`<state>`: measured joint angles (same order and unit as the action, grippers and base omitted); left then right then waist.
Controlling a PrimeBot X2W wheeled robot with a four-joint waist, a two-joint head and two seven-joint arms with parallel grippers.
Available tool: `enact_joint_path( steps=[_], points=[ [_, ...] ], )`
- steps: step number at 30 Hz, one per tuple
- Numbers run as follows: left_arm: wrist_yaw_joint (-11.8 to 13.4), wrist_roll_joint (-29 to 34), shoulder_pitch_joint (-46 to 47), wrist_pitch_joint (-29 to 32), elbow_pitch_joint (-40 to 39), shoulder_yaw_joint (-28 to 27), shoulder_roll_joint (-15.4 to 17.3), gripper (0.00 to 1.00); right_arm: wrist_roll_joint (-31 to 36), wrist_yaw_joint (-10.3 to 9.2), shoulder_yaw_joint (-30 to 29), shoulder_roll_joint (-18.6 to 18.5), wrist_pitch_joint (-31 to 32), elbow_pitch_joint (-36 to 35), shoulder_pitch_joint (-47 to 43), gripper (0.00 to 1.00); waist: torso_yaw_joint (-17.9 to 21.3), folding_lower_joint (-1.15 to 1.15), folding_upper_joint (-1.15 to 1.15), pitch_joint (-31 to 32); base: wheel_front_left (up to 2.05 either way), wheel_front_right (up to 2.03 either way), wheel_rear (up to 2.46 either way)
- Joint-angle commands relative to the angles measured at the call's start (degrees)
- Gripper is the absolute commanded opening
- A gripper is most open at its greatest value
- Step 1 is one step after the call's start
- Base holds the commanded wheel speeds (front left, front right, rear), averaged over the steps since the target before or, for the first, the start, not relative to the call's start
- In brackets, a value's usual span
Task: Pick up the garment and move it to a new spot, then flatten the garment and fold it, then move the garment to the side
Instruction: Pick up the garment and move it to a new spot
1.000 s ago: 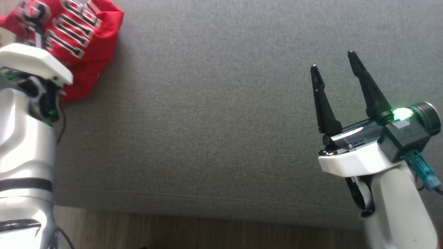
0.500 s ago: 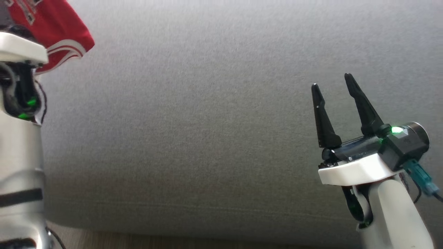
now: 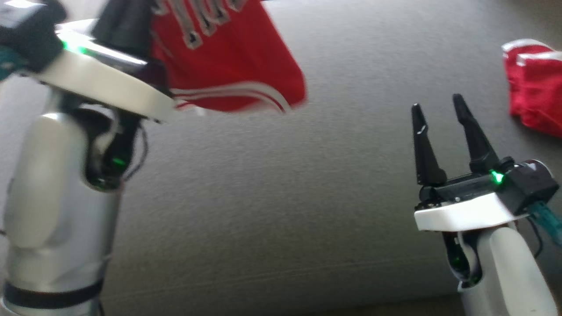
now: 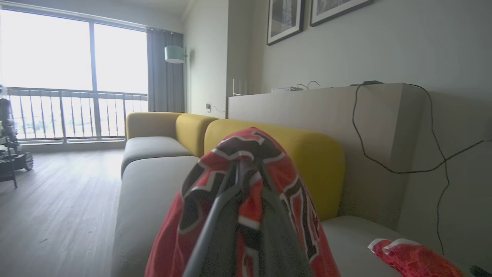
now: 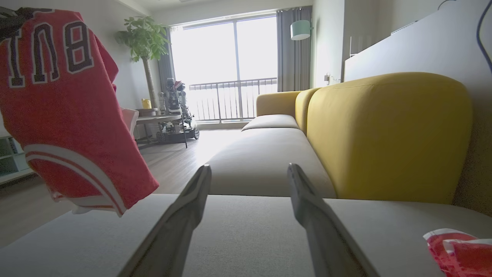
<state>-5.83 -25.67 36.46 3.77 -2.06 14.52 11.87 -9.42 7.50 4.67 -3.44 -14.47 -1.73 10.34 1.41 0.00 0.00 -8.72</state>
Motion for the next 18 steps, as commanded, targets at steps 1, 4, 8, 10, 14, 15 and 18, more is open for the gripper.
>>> enact_joint_path(
  steps=[1, 4, 8, 10, 14, 15, 18],
  points=[
    [-0.6, -0.5, 1.9, 1.0, -3.3, 0.0, 1.6, 0.00, -0.7, -0.01, 0.5, 0.6, -0.5, -1.8, 2.2, 1.00, 4.0, 0.00, 0.00, -0.9, 0.00, 0.00, 0.00],
    [-1.3, -1.3, 2.5, 2.5, -4.7, 5.7, 2.4, 0.00, -1.6, -0.01, 0.0, 0.6, -0.5, -2.1, 2.9, 1.00, 7.7, 0.00, 0.00, -2.0, 0.00, 0.00, 0.00],
    [-1.6, -1.3, 4.2, 2.8, -3.6, 11.2, 4.4, 0.00, -3.0, -0.01, 0.0, 0.6, -0.5, -2.6, 3.8, 1.00, 11.8, 0.00, 0.00, -3.5, 0.00, 0.00, 0.00],
    [-1.6, -0.7, 6.2, 2.4, -2.2, 15.3, 5.8, 0.00, -4.0, -0.01, -0.1, 0.6, -0.5, -2.9, 4.1, 1.00, 14.5, 0.00, 0.00, -4.4, 0.00, 0.00, 0.00],
    [-1.6, -2.5, 10.7, 1.4, 1.8, 21.8, 7.0, 0.00, -5.8, -0.01, -0.8, 0.6, -0.5, -2.7, 4.2, 1.00, 18.7, 0.00, 0.00, -6.0, 0.00, 0.00, 0.00],
    [-1.6, -2.8, 11.8, 1.0, 3.3, 22.9, 7.5, 0.00, -6.1, -0.01, -0.8, 0.6, -0.5, -2.6, 4.2, 1.00, 19.6, 0.00, 0.00, -6.3, 0.00, 0.00, 0.00],
    [-1.6, -4.3, 13.9, 0.0, 9.0, 25.2, 8.7, 0.00, -7.1, -0.01, -0.5, 0.6, -0.5, -2.7, 4.1, 1.00, 21.7, 0.00, 0.00, -7.0, 0.00, 0.00, 0.00]
  ],
)
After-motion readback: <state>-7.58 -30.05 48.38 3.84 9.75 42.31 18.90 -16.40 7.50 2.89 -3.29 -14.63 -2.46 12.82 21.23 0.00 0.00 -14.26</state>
